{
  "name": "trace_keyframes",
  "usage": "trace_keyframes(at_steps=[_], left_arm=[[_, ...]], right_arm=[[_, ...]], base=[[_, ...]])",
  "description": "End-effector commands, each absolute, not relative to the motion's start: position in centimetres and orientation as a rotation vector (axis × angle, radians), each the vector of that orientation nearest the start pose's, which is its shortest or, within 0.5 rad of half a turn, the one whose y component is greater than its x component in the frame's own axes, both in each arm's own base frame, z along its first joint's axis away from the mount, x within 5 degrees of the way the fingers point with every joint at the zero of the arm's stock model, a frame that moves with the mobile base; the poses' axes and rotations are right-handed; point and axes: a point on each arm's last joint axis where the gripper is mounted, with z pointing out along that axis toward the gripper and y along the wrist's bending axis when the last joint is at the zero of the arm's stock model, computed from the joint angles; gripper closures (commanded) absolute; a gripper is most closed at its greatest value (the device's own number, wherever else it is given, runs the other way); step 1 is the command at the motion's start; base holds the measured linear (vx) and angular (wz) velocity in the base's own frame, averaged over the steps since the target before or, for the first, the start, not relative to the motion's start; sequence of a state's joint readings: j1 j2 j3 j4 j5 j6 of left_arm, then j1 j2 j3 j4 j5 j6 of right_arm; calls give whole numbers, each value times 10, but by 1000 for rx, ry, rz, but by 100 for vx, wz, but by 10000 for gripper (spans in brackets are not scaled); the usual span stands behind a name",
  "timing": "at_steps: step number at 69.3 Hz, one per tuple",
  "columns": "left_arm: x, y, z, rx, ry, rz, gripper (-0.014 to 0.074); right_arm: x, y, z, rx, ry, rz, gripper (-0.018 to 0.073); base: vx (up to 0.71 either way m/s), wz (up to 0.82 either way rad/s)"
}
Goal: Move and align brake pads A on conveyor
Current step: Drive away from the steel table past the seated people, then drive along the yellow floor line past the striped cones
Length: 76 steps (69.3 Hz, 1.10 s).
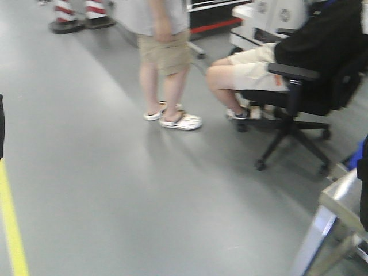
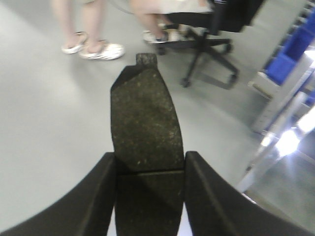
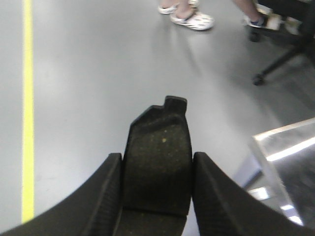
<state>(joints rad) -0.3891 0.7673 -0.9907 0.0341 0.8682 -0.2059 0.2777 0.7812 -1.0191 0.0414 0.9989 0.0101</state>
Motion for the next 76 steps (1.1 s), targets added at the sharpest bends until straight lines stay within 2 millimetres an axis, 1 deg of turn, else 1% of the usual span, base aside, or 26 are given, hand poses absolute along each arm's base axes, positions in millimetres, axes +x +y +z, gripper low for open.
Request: trace_keyframes(at_steps=[1,18,33,53,76], left_arm=[[124,-49,412,192,2021,-347,603],[124,-49,412,192,2021,-347,603],[124,-49,412,192,2021,-347,603],[124,-49,412,192,2021,-347,603],[124,-49,412,192,2021,-347,603]], right_arm=[[124,39,408,-287,2118,214,567],[124,39,408,-287,2119,214,567],[124,38,408,-287,2120,214,567],[123,38,408,-287,2119,214,567],[123,38,408,-287,2120,214,567]], base=[[-15,76],[-15,73],[-11,55],[1,30],[13,22]])
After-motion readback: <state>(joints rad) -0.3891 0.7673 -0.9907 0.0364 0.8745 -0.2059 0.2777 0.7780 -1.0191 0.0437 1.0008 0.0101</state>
